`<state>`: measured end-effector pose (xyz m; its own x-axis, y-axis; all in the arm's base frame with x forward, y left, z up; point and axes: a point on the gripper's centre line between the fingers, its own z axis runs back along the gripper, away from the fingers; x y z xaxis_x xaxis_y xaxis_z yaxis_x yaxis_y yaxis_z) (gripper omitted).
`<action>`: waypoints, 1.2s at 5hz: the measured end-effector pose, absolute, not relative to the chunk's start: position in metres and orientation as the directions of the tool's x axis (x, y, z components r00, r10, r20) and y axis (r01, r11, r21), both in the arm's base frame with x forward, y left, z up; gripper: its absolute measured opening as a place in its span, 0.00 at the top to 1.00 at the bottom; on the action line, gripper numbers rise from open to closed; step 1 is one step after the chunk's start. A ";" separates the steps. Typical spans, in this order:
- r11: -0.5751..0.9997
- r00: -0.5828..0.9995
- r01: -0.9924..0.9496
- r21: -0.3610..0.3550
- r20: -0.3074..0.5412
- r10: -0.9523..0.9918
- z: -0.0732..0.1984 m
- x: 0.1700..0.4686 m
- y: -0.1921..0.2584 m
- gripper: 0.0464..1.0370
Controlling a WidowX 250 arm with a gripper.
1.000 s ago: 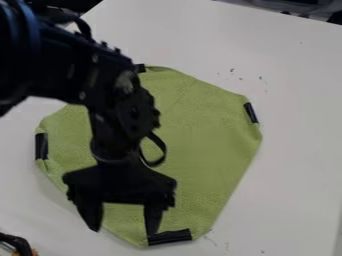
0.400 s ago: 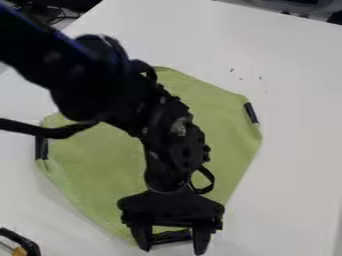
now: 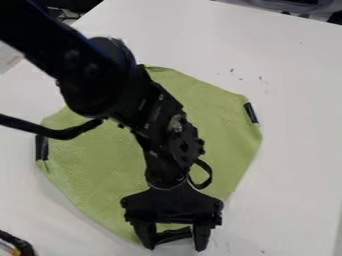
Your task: Fold the cloth from bottom right
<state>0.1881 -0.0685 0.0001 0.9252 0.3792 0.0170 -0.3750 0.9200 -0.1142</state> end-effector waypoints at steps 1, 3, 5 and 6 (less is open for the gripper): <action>0.917 0.922 -0.382 -0.115 0.026 0.387 -0.001 0.190 -0.066 0.26; 0.929 0.925 -0.368 -0.047 0.084 0.370 -0.002 0.199 -0.056 0.55; 0.940 0.938 -0.341 -0.003 0.067 0.341 0.001 0.203 -0.054 0.83; 0.950 0.951 -0.310 0.043 0.018 0.309 0.014 0.210 -0.055 0.90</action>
<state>0.2098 -0.0546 0.0137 0.9508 0.3094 0.0183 -0.3099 0.9498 0.0434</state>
